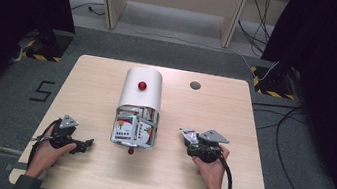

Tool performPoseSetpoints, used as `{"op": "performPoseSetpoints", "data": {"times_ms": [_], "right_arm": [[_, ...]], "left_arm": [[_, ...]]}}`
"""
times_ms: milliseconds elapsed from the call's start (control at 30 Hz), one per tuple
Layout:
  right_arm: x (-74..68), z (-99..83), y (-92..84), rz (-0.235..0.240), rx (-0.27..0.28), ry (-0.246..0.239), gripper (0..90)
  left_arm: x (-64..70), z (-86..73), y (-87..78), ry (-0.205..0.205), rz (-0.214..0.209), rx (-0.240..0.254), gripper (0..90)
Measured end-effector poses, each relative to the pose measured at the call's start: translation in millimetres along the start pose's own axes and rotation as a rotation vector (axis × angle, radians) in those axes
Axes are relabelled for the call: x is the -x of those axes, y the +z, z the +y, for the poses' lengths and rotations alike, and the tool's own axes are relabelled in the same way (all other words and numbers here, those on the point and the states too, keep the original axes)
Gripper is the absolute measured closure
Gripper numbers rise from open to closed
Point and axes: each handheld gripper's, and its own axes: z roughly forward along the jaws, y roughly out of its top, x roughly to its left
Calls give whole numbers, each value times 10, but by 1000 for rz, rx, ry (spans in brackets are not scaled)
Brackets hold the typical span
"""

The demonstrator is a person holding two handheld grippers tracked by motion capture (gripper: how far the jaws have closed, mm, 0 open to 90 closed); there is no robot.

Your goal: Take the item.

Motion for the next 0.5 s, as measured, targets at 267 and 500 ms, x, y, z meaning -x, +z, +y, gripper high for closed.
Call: {"op": "performPoseSetpoints", "data": {"times_ms": [267, 500], "right_arm": [[-18, 19, -38, 12, 2, 11, 410], [-18, 34, -119, 5, 11, 21, 383]], "left_arm": [[0, 0, 0, 0, 0, 0, 0], [2, -3, -2, -1, 0, 1, 0]]}}
